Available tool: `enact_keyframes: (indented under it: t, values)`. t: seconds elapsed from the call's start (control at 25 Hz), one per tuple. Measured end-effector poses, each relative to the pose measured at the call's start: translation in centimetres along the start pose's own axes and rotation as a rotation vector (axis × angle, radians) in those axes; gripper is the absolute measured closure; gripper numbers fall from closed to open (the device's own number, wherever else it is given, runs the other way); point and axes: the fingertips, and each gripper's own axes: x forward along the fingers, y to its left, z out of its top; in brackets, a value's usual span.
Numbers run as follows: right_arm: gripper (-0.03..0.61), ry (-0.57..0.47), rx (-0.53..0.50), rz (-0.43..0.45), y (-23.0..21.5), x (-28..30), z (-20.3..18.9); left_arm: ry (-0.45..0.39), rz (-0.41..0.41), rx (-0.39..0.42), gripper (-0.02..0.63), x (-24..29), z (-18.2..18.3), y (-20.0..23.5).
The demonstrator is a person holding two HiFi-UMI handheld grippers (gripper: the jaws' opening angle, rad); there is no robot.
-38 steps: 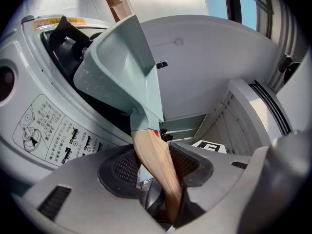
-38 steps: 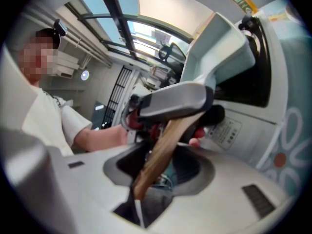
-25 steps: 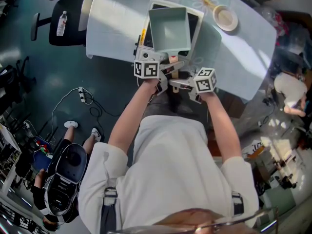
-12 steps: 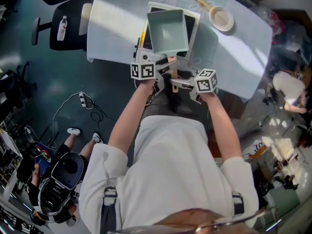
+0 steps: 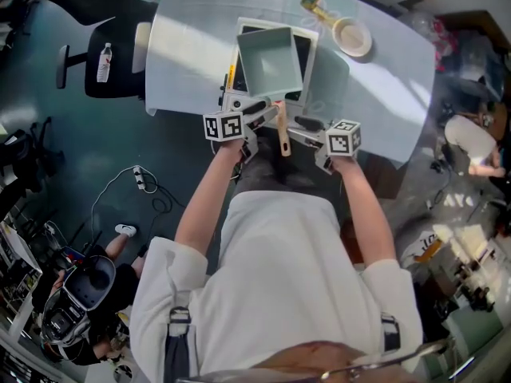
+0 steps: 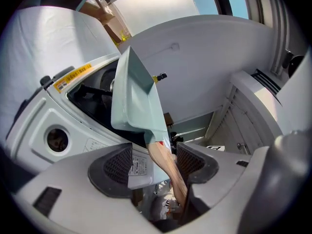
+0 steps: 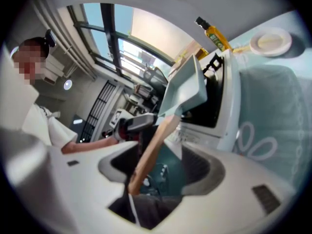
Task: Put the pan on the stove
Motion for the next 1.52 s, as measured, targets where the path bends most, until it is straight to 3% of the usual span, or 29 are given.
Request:
enact_keyframes:
  t: [0.24, 0.6, 0.92, 1.12, 1.52]
  values:
    - [0.311, -0.108, -0.065, -0.113, 0.0, -2.4, 1.7, -0.011, 0.046, 0.134, 0.322, -2.6, 1.4, -0.6]
    - [0.465, -0.232, -0.184, -0.231, 3.2, -4.6, 3.1, -0.043, 0.052, 0.362, 0.451, -5.0, 1.7, -5.2]
    - [0.541, -0.304, -0.249, -0.307, 4.7, -6.2, 2.7, -0.103, 0.083, 0.465, 0.582, -6.8, 1.1, -7.7]
    - [0.546, -0.361, -0.302, -0.310, 6.6, -7.9, 2.0, -0.142, 0.110, 0.516, 0.586, -8.0, 0.0, -9.5]
    - [0.546, -0.348, -0.435, -0.314, 10.0, -9.5, -0.1, -0.209, 0.137, 0.581, 0.586, -9.6, -2.7, -13.0]
